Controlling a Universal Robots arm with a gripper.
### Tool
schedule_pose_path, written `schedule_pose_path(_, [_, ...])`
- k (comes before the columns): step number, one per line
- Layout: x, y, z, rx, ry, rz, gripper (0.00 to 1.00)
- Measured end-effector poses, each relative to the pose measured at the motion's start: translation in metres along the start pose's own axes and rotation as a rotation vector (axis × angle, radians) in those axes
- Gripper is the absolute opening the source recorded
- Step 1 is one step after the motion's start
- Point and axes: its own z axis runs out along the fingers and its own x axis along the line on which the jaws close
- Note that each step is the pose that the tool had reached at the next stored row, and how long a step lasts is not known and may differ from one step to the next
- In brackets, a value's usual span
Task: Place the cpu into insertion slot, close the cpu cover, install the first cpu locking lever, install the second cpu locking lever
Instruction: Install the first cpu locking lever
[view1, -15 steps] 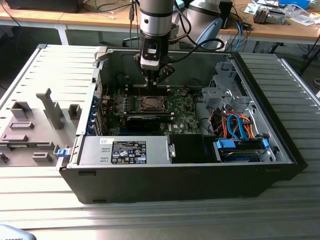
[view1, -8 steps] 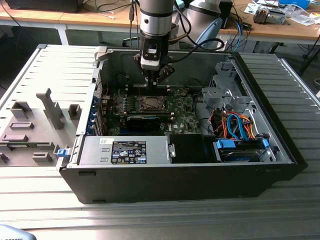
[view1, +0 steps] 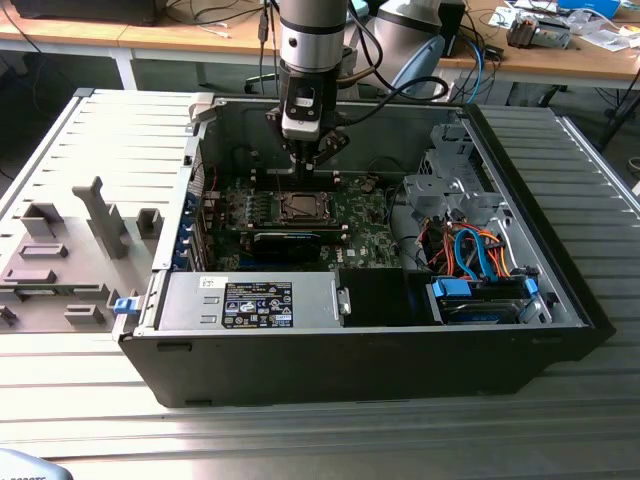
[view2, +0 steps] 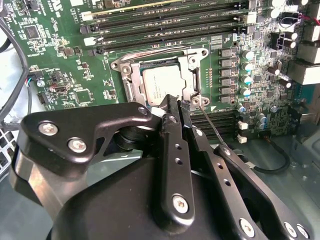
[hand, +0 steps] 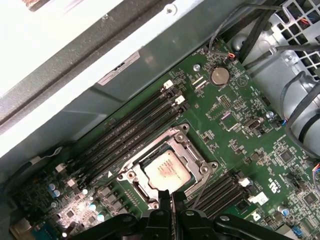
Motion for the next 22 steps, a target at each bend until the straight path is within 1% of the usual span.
schedule_pose_path(22, [0.0,0.0,0.0,-0.0003,-0.0004,-0.018,0.16])
